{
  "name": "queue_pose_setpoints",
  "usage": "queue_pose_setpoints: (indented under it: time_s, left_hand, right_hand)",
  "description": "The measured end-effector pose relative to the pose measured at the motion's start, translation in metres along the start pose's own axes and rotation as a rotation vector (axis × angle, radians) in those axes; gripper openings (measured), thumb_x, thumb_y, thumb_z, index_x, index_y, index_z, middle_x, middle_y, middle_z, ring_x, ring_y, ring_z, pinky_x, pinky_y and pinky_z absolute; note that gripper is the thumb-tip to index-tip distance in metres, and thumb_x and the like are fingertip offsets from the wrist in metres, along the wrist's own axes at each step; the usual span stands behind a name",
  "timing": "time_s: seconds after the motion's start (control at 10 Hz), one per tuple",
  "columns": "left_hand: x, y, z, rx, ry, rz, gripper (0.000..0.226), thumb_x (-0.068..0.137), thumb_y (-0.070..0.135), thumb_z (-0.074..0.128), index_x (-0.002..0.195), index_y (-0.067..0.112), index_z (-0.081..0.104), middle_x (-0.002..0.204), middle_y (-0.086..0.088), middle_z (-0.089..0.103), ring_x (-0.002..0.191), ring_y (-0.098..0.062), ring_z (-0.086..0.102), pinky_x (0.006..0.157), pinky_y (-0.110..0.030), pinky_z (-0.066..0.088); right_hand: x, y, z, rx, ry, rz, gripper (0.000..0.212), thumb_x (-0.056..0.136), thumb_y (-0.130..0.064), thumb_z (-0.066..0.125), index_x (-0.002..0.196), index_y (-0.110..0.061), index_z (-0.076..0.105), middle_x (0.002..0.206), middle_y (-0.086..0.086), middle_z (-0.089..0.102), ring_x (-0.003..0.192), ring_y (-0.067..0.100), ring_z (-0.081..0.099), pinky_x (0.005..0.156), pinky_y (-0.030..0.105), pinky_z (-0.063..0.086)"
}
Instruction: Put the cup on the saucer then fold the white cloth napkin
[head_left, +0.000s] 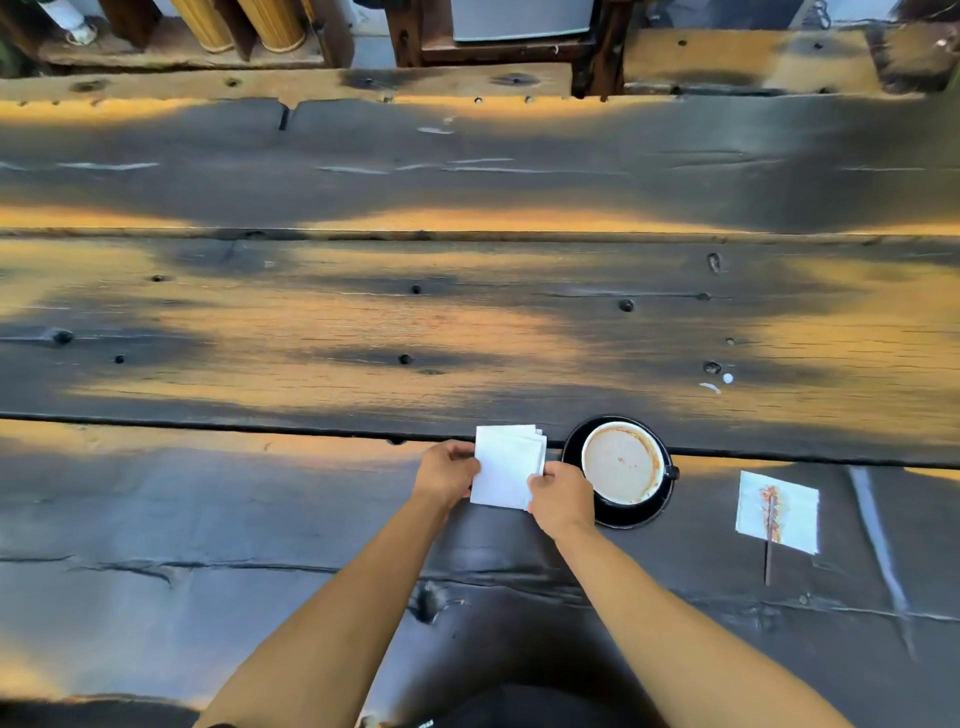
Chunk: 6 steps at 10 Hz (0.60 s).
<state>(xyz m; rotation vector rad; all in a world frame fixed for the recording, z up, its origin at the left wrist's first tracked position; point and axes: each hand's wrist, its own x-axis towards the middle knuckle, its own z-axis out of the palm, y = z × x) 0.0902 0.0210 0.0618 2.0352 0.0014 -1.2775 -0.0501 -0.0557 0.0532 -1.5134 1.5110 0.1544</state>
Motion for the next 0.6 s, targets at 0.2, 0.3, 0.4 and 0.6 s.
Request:
queue_pose_setpoints:
  time_s: [0.2,0.3,0.4,0.6]
  left_hand:
    - [0.021,-0.007,-0.001,0.111,0.045,0.016,0.022,0.072,0.019,0.059,0.090,0.026,0.070,0.091,0.000,0.077,0.087,-0.027,0.073,0.084,-0.047,0.062]
    - [0.021,-0.013,0.001,0.132,0.034,0.030,0.023,0.071,0.020,0.058,0.090,0.027,0.068,0.091,0.002,0.076,0.085,-0.024,0.074,0.082,-0.046,0.063]
    - [0.019,-0.015,0.002,0.167,0.035,0.018,0.029,0.074,0.020,0.059,0.102,0.024,0.068,0.097,0.001,0.076,0.092,-0.025,0.073,0.086,-0.045,0.061]
    - [-0.011,-0.030,-0.003,0.304,0.113,0.088,0.028,0.087,0.023,0.064,0.114,0.014,0.063,0.112,-0.009,0.071,0.110,-0.032,0.065,0.094,-0.037,0.053]
  right_hand:
    - [0.002,-0.016,0.016,-0.084,0.139,0.014,0.022,0.097,-0.015,0.051,0.102,-0.004,0.069,0.106,0.017,0.072,0.099,0.038,0.066,0.072,0.035,0.048]
    - [-0.002,-0.020,0.018,-0.125,0.161,0.005,0.027,0.096,-0.020,0.052,0.109,-0.002,0.066,0.113,0.019,0.069,0.103,0.039,0.065,0.080,0.039,0.051]
    - [-0.012,-0.021,0.013,-0.173,0.138,-0.016,0.030,0.093,-0.025,0.053,0.111,-0.003,0.062,0.116,0.019,0.067,0.105,0.040,0.064,0.081,0.039,0.051]
    - [-0.041,-0.005,0.001,-0.241,0.115,-0.122,0.025,0.090,-0.026,0.051,0.102,-0.007,0.062,0.109,0.015,0.068,0.102,0.036,0.064,0.083,0.040,0.053]
